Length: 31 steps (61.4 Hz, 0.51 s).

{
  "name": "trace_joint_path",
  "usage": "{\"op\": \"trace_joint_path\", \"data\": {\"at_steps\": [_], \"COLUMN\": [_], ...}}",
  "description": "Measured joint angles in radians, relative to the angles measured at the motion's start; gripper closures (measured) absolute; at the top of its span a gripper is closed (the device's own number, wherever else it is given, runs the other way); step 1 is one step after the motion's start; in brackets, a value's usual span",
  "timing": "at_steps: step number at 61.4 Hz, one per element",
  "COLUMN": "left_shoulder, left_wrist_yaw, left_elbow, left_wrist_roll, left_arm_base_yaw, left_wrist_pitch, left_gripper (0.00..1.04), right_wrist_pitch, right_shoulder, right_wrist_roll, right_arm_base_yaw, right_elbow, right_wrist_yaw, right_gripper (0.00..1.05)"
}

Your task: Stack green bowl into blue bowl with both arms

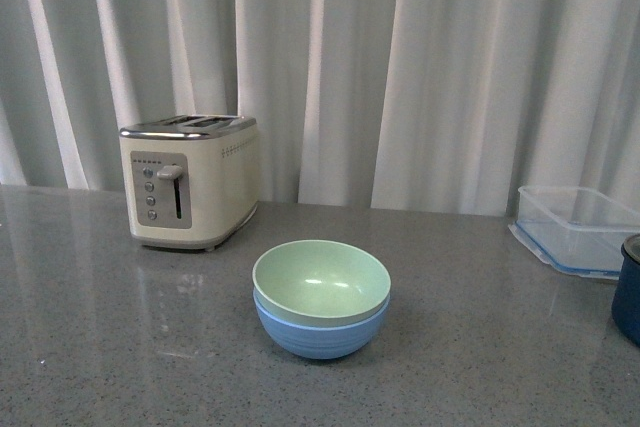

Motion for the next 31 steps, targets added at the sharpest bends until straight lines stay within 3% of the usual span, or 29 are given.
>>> {"op": "trace_joint_path", "data": {"at_steps": [8,31], "left_shoulder": [0.000,0.000], "left_wrist_yaw": [0.000,0.000], "left_elbow": [0.000,0.000], "left_wrist_roll": [0.000,0.000], "left_arm_base_yaw": [0.000,0.000], "left_wrist_pitch": [0.000,0.000], "left_gripper": [0.07,0.07], "right_wrist_pitch": [0.000,0.000], "right_shoulder": [0.000,0.000], "right_wrist_roll": [0.001,0.000], "right_arm_base_yaw": [0.000,0.000], "right_elbow": [0.000,0.000], "right_wrist_yaw": [0.000,0.000], "right_gripper": [0.08,0.10]}}
